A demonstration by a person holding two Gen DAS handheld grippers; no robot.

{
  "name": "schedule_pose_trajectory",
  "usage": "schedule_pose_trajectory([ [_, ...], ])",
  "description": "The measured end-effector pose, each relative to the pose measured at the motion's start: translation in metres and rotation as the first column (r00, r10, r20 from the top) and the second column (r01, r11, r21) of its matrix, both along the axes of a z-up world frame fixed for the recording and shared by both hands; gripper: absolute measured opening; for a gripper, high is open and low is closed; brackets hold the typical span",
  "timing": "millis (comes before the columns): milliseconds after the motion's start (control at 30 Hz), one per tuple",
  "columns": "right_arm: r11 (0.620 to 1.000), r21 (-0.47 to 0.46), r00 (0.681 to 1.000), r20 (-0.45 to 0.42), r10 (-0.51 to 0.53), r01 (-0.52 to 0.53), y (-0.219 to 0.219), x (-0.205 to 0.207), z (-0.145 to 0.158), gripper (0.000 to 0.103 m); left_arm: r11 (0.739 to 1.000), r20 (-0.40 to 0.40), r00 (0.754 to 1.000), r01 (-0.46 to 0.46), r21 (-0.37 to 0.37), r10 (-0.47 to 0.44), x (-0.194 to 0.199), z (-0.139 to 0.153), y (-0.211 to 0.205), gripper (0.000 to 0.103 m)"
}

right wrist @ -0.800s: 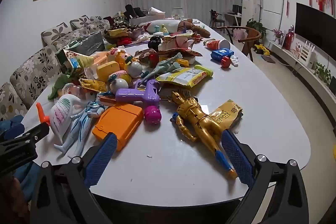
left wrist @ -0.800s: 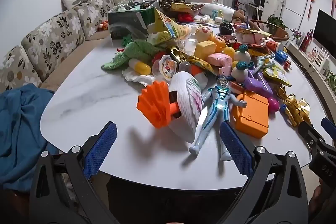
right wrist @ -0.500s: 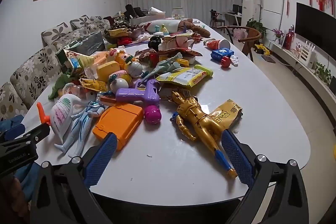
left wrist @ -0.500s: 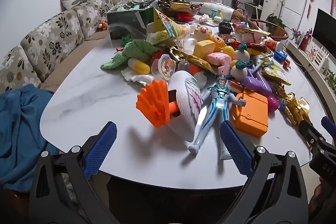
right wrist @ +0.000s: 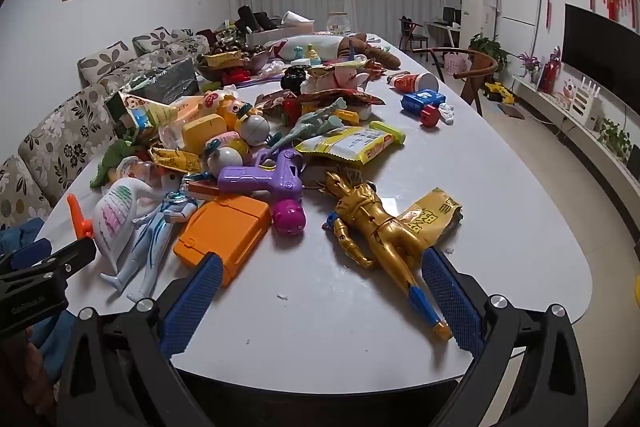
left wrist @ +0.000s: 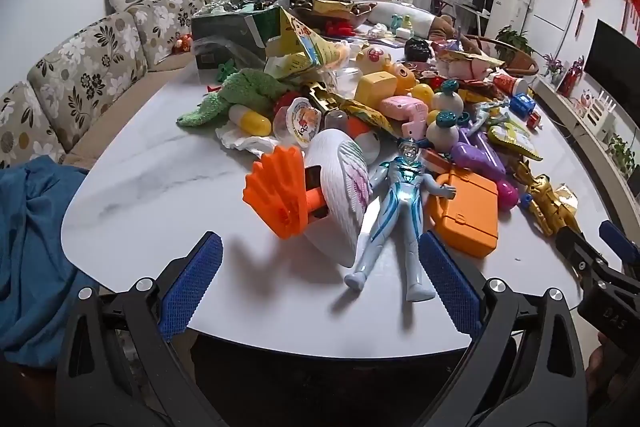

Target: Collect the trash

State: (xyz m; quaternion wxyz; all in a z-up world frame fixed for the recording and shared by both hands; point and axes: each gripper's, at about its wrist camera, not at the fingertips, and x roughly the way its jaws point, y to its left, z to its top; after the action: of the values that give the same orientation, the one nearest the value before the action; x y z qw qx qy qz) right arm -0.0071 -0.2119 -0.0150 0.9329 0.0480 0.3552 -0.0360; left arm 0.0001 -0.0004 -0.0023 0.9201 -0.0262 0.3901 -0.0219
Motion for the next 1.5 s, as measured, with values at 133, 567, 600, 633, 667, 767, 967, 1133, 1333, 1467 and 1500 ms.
schedule_pose_trajectory([
  [133, 1.000, -0.013, 1.000, 0.001, 0.004, -0.004, 0.001, 0.000, 0.001, 0.098, 1.000, 0.007, 1.000, 0.009, -0.003, -0.009, 0.000, 0.002, 0.000, 0.096],
  [567, 1.000, -0.028, 1.000, -0.013, 0.015, -0.015, 0.000, 0.005, 0.000, 0.098, 1.000, 0.000, 1.000, -0.003, 0.010, 0.003, 0.001, 0.002, 0.000, 0.096],
  [600, 0.999, -0.029, 1.000, -0.014, 0.014, -0.015, 0.001, 0.006, 0.000, 0.098, 1.000, 0.003, 1.000, -0.006, 0.012, 0.006, 0.001, 0.003, 0.000, 0.096],
  [633, 0.999, -0.030, 1.000, -0.015, 0.015, -0.015, 0.000, 0.006, 0.000, 0.098, 1.000, 0.012, 1.000, -0.012, 0.019, 0.011, 0.000, 0.003, -0.001, 0.096],
  [667, 0.999, -0.032, 1.000, -0.014, 0.015, -0.015, 0.000, 0.006, 0.001, 0.098, 0.999, 0.027, 0.999, -0.020, 0.029, 0.019, -0.002, 0.003, -0.001, 0.096],
  [767, 0.999, -0.035, 1.000, -0.012, 0.014, -0.014, -0.001, 0.006, 0.001, 0.098, 0.997, 0.077, 0.996, -0.055, 0.057, 0.050, -0.006, 0.007, -0.002, 0.096],
  [967, 0.999, -0.037, 1.000, -0.011, 0.013, -0.014, 0.000, 0.006, 0.001, 0.098, 0.993, 0.069, 0.997, -0.032, 0.114, 0.024, -0.006, 0.010, -0.007, 0.096],
  [1133, 0.998, -0.053, 1.000, -0.013, 0.021, -0.022, -0.003, 0.008, 0.001, 0.098, 0.999, 0.025, 0.999, -0.021, 0.036, 0.020, -0.001, 0.008, 0.004, 0.096],
  [1333, 0.998, -0.063, 1.000, -0.017, 0.026, -0.027, -0.003, 0.010, 0.002, 0.098, 0.999, 0.022, 0.999, -0.027, 0.034, 0.026, -0.002, 0.008, 0.002, 0.096],
  [1467, 0.997, -0.064, 0.999, -0.023, 0.031, -0.032, -0.003, 0.011, 0.002, 0.098, 1.000, 0.025, 1.000, -0.007, 0.014, 0.006, -0.002, 0.010, 0.001, 0.096],
  [1500, 0.997, -0.065, 0.999, -0.026, 0.035, -0.036, -0.003, 0.011, 0.001, 0.098, 1.000, 0.027, 1.000, -0.003, 0.020, 0.003, -0.002, 0.010, 0.000, 0.096],
])
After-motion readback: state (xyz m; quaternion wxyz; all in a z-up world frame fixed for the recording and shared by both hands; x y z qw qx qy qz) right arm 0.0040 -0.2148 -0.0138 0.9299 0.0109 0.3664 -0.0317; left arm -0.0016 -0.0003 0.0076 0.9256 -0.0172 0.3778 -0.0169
